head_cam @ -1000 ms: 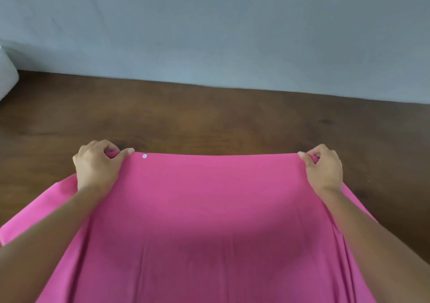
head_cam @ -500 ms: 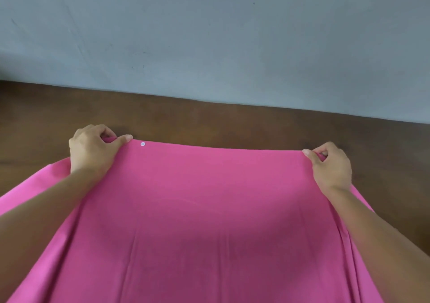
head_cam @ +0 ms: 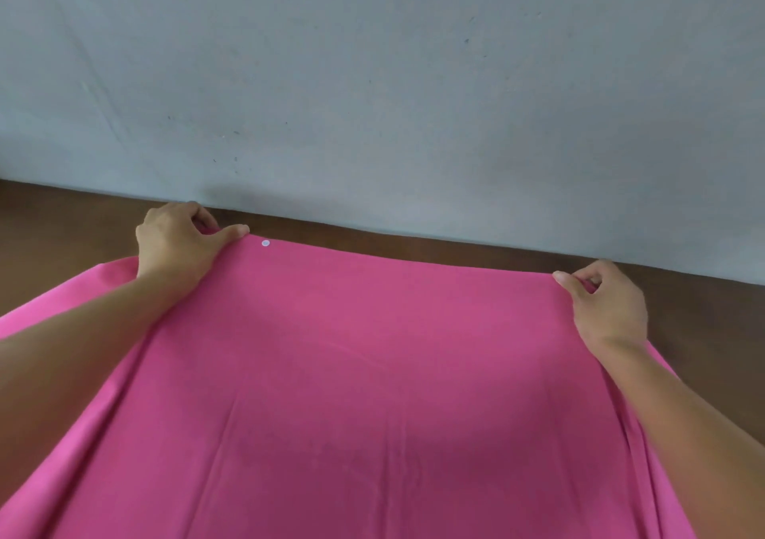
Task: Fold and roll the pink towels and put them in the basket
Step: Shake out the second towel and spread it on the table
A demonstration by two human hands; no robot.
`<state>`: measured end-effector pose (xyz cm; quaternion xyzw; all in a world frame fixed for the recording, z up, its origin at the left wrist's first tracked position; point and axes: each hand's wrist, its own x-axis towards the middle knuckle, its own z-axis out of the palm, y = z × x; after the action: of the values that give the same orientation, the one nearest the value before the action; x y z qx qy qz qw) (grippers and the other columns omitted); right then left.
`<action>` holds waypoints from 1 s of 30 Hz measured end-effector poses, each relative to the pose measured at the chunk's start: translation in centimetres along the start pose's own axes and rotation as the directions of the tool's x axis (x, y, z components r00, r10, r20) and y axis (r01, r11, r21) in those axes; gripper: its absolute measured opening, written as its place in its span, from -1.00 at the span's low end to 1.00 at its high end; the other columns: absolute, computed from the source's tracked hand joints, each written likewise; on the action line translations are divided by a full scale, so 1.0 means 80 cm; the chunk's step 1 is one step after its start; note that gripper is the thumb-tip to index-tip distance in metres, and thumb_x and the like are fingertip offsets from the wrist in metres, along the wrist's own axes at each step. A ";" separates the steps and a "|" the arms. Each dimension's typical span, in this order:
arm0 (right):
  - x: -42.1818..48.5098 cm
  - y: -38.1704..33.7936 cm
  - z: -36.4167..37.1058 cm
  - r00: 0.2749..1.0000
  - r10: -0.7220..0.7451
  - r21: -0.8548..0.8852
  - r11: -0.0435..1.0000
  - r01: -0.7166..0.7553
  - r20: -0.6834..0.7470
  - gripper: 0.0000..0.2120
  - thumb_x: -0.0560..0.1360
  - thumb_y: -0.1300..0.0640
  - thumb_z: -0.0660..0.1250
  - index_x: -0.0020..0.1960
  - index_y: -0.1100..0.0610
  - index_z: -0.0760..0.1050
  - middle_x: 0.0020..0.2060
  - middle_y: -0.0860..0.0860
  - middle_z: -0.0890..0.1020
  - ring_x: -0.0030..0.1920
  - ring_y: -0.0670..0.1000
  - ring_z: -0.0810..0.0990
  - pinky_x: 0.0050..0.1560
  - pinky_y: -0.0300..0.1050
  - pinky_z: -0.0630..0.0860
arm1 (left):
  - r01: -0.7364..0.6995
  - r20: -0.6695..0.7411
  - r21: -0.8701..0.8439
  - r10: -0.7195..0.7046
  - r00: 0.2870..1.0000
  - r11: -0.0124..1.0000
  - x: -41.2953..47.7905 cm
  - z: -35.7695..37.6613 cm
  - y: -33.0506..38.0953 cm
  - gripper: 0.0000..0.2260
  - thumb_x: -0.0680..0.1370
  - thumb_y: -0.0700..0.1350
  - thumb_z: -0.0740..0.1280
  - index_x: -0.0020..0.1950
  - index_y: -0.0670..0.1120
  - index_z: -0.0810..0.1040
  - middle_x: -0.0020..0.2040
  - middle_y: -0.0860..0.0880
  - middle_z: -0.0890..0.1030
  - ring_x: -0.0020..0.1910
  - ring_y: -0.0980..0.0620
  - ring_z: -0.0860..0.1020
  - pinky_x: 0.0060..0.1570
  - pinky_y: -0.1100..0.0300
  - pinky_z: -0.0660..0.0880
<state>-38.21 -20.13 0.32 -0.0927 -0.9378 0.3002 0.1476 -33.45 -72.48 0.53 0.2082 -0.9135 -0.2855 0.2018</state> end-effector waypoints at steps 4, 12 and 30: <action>0.028 -0.001 0.011 1.000 -0.019 0.016 1.000 0.019 -0.011 -0.77 0.55 -0.07 0.42 -0.10 0.10 0.54 -0.21 -0.06 0.57 -0.09 0.05 0.54 -0.10 -0.05 0.39 | 0.020 -0.008 0.031 -0.020 1.000 0.999 0.022 0.014 0.003 -0.60 0.37 0.26 0.55 -0.26 -0.03 0.52 -0.14 -0.07 0.58 0.01 -0.20 0.52 0.11 -0.13 0.47; 0.059 -0.009 0.026 0.999 -0.033 0.050 0.998 0.035 -0.039 -0.77 0.51 -0.05 0.47 -0.12 0.10 0.57 -0.21 -0.05 0.59 -0.12 0.04 0.55 -0.11 -0.06 0.38 | 0.025 -0.066 0.034 -0.022 0.998 0.999 0.044 0.026 0.007 -0.54 0.33 0.25 0.58 -0.29 -0.09 0.49 -0.20 -0.10 0.57 -0.09 -0.20 0.52 -0.04 -0.06 0.47; 0.019 0.006 -0.021 0.968 -0.239 -0.272 0.929 0.250 0.074 -0.64 0.54 -0.16 0.37 0.12 0.12 0.55 0.04 0.13 0.59 0.14 0.23 0.49 0.15 0.16 0.43 | 0.055 0.052 0.334 -0.076 0.996 0.941 -0.011 -0.027 0.042 -0.57 0.49 0.16 0.48 0.19 -0.12 0.60 0.25 -0.26 0.50 0.32 -0.33 0.37 0.32 -0.22 0.26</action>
<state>-39.07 -18.43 1.67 0.0106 -0.9777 0.1458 0.1506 -32.54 -70.47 3.95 0.2601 -0.9471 -0.1406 0.1249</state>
